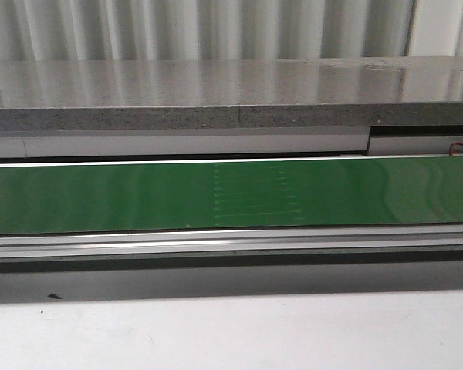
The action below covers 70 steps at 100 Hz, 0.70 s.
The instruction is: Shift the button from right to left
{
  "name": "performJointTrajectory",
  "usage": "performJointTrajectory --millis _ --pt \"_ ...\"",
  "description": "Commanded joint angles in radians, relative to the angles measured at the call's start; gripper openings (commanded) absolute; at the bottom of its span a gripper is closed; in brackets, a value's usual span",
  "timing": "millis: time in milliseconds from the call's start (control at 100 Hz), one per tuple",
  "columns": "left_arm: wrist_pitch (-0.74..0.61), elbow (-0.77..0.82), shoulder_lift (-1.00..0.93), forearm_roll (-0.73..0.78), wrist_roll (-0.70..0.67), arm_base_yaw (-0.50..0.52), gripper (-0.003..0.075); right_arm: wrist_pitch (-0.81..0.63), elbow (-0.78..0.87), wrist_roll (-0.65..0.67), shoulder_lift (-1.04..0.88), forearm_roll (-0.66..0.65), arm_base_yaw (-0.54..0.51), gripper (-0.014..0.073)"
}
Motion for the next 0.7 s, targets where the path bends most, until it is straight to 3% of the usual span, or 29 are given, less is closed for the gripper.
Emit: performJointTrajectory --millis 0,430,690 --pt "-0.076 0.038 -0.033 -0.002 -0.006 0.002 -0.0021 -0.028 -0.08 0.0 -0.008 -0.017 -0.005 -0.0068" --pt "-0.076 0.038 -0.033 -0.002 -0.006 0.002 -0.0021 0.347 -0.408 0.0 0.31 -0.017 -0.005 -0.0068" --pt "-0.076 0.038 -0.033 -0.002 -0.006 0.002 -0.002 0.43 -0.484 0.0 0.498 -0.01 -0.004 -0.0068"
